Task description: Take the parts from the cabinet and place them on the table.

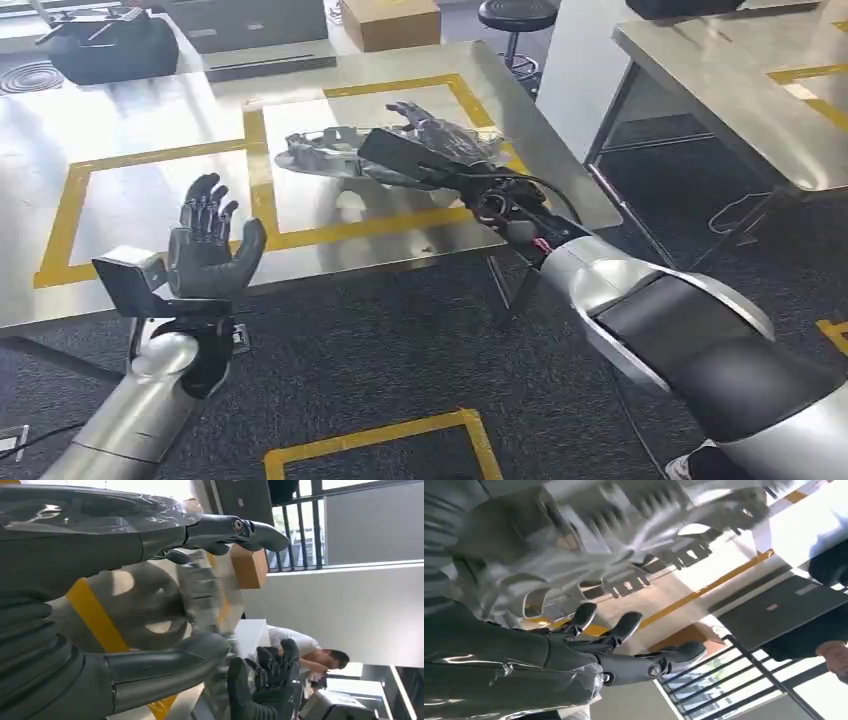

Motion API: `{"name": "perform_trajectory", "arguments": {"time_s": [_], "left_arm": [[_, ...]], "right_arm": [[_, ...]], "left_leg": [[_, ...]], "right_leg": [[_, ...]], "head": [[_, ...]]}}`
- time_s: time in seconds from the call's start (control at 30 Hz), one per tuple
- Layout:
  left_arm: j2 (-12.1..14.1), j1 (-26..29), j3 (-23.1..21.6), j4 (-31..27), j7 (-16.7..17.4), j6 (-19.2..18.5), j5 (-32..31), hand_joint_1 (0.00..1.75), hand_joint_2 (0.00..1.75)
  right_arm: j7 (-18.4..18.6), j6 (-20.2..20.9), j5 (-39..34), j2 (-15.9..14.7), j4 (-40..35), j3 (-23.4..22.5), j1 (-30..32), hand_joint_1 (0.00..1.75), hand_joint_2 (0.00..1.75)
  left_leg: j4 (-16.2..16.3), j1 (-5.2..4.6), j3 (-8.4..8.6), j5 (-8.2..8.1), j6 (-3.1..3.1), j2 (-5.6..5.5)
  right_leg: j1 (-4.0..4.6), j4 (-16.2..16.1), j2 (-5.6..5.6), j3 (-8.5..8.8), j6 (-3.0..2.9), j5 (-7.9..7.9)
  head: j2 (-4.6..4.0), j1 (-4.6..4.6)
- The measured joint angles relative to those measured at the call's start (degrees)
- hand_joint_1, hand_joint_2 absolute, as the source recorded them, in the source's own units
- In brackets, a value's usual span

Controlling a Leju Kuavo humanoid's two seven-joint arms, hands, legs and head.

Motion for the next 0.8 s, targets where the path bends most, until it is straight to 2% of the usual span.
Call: {"name": "perform_trajectory", "arguments": {"time_s": [0.2,0.3,0.4,0.47,0.53,0.57,0.6,0.67,0.8], "left_arm": [[-0.11,-0.57,0.0,1.01,-1.03,-0.81,0.11,0.0,1.75],[-0.17,-0.92,0.0,1.68,-1.48,-1.51,0.2,0.0,1.75],[-0.17,-1.12,0.0,2.23,-1.66,-1.83,0.3,0.0,1.75],[-0.17,-1.14,0.0,2.47,-1.66,-1.88,0.31,0.0,1.75],[-0.13,-1.14,0.0,2.56,-1.33,-2.12,0.28,0.0,1.75],[-0.07,-1.14,0.0,2.58,-0.96,-2.32,0.24,0.0,1.75],[0.0,-1.12,0.0,2.58,-0.59,-2.32,0.17,0.0,1.75],[0.13,-1.04,0.0,2.56,-0.15,-2.06,0.11,0.0,1.75],[0.61,-0.34,0.0,2.27,0.83,-0.83,-0.09,0.0,1.75]], "right_arm": [[0.37,3.11,-0.35,0.04,0.44,0.09,-0.56,0.0,0.0],[1.25,8.53,-0.26,0.04,0.77,0.11,-0.74,0.0,0.0],[2.4,12.17,-0.3,0.02,0.92,0.15,-1.04,0.0,0.0],[5.23,16.77,-0.35,0.02,1.09,0.15,-1.46,0.0,0.0],[9.45,25.13,0.53,-0.04,1.38,0.26,-1.95,0.0,0.0],[10.84,29.65,1.05,-0.13,1.49,0.5,-2.09,0.0,0.0],[11.3,32.25,1.11,-0.24,1.57,0.68,-2.19,0.0,0.0],[11.19,33.03,0.66,-0.37,1.64,0.81,-2.45,0.0,0.0],[8.3,30.68,-1.97,-0.61,1.64,0.72,-3.52,0.0,0.0]], "left_leg": [[0.03,-0.01,0.03,0.0,0.0,0.01],[0.05,-0.01,0.04,0.0,0.0,0.02],[0.06,-0.01,0.04,0.0,0.0,0.02],[0.05,-0.01,0.05,0.0,0.0,0.02],[0.05,-0.01,0.06,0.0,0.0,0.02],[0.05,-0.01,0.07,0.0,0.0,0.02],[0.05,-0.01,0.05,0.0,0.0,0.02],[0.06,-0.01,0.05,0.0,0.0,0.01],[0.05,-0.01,0.07,0.0,0.0,0.02]], "right_leg": [[0.0,-0.01,0.01,0.03,0.0,0.0],[0.0,-0.01,0.02,0.04,0.0,0.01],[0.0,-0.01,0.02,0.04,0.0,0.01],[0.0,-0.01,0.02,0.05,0.0,0.01],[0.0,-0.01,0.02,0.06,0.0,0.01],[0.0,-0.01,0.02,0.06,0.0,0.01],[0.0,-0.01,0.02,0.06,0.0,0.01],[0.0,0.0,0.02,0.09,0.01,0.01],[0.0,0.0,0.01,0.09,0.01,0.01]], "head": [[0.0,0.0],[0.0,0.0],[0.0,0.0],[0.0,-0.02],[0.0,-0.02],[0.0,-0.02],[0.0,-0.02],[0.0,-0.02],[0.0,0.0]]}}
